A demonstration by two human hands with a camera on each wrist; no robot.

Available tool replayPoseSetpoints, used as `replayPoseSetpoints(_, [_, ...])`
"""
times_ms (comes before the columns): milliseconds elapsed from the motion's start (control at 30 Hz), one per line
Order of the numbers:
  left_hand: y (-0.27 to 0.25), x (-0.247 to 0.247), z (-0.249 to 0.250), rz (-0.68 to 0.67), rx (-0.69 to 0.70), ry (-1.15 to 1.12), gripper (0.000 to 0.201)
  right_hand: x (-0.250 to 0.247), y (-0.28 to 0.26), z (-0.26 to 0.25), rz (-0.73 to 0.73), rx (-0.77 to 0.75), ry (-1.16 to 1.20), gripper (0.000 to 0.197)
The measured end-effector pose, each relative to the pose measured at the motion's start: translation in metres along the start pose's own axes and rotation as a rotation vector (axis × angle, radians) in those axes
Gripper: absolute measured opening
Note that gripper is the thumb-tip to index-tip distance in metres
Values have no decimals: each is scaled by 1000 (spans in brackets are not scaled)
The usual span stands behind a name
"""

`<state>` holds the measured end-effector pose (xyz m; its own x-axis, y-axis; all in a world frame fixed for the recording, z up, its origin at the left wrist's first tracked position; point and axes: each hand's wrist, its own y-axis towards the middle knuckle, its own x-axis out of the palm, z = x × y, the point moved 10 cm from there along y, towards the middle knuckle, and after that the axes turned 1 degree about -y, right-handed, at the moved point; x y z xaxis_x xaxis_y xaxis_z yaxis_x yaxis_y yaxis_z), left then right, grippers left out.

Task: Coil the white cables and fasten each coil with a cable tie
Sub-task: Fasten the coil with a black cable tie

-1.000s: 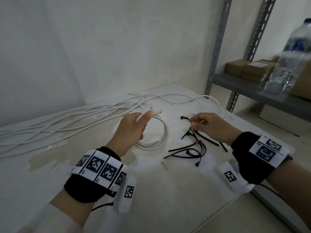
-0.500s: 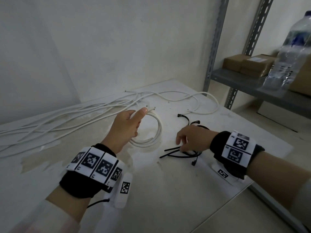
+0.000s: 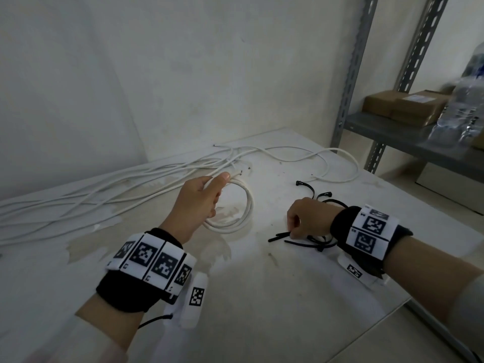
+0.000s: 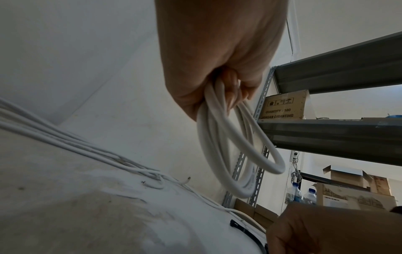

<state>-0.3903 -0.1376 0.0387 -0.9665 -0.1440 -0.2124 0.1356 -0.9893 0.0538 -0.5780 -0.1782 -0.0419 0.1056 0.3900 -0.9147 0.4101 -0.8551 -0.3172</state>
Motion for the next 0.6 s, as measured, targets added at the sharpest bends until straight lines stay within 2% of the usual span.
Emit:
replayPoseSetpoints(167, [-7,-12,1,5,5,-13,42,-6,0,-5,44,-8,8,7])
replayPoseSetpoints(400, [-13,-32,4,44,19,-18,44,-49,-8,-20,283,-70,115,14])
replayPoseSetpoints(600, [-20,-47,4,73,29,-19,44,-40,-7,-22,205,21,-111,23])
